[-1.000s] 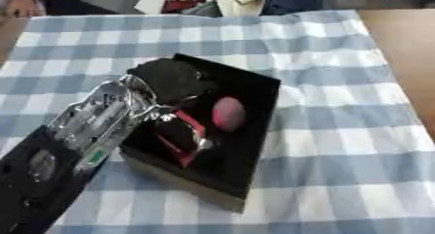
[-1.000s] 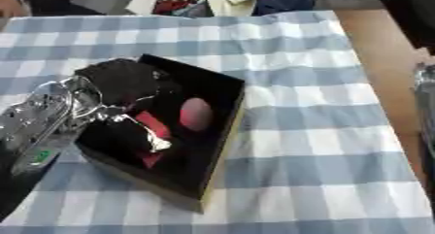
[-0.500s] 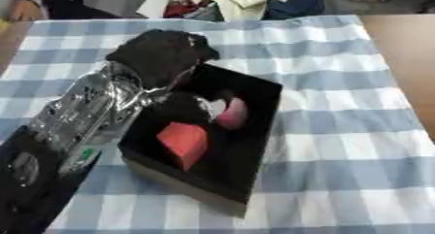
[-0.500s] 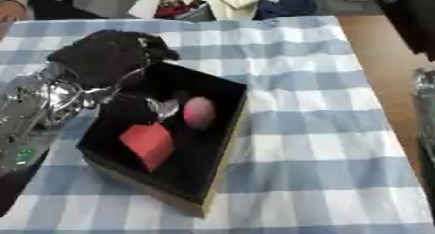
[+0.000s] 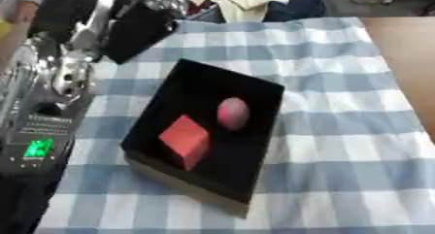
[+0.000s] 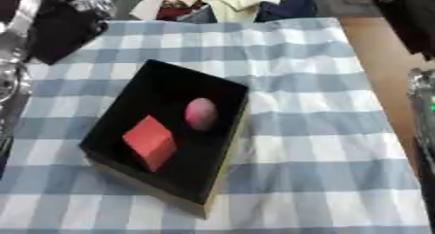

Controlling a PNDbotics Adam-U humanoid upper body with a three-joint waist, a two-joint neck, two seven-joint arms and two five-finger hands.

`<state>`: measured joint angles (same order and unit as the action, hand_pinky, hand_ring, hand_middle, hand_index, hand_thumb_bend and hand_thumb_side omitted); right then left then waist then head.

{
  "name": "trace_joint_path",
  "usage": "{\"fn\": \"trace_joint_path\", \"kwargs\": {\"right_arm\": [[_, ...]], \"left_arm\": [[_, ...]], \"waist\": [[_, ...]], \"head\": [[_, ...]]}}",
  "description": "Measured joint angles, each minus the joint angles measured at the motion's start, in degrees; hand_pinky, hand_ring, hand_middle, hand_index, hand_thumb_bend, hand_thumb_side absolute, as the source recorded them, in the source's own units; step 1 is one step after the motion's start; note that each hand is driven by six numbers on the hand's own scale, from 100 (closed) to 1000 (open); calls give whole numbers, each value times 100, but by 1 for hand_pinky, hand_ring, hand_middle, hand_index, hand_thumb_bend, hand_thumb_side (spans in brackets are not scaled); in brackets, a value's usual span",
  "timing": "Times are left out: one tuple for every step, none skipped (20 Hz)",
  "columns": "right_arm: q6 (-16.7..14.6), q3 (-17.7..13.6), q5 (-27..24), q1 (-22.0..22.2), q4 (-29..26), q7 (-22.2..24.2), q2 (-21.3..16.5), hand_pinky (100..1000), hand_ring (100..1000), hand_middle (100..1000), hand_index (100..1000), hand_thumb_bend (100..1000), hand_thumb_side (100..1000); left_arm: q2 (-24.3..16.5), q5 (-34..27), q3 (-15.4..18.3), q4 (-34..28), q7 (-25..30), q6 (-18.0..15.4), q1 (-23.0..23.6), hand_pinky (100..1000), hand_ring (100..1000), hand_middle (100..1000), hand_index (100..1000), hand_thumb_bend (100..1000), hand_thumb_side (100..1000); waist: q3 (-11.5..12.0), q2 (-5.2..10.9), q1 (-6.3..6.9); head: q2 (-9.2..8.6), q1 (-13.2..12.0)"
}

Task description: Pick up objects on the table and place them in the box.

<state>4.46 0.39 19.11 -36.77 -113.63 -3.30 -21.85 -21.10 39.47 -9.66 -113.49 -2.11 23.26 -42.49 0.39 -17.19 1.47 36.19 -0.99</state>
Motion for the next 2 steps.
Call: {"fn": "trace_joint_path", "kwargs": {"right_arm": [[-7,0,0,0,0,4,11,953,904,784,832,100,806],[-14,0,1,0,0,4,26,953,904,785,832,100,805]], "left_arm": [[-14,-269,109,-3,-342,-9,62,429,750,675,852,116,988],[-26,-523,210,-6,-669,-42,128,432,748,670,850,122,990]], "waist": [[1,6,0],[2,12,0]], "head": [[1,0],[2,0]]}}
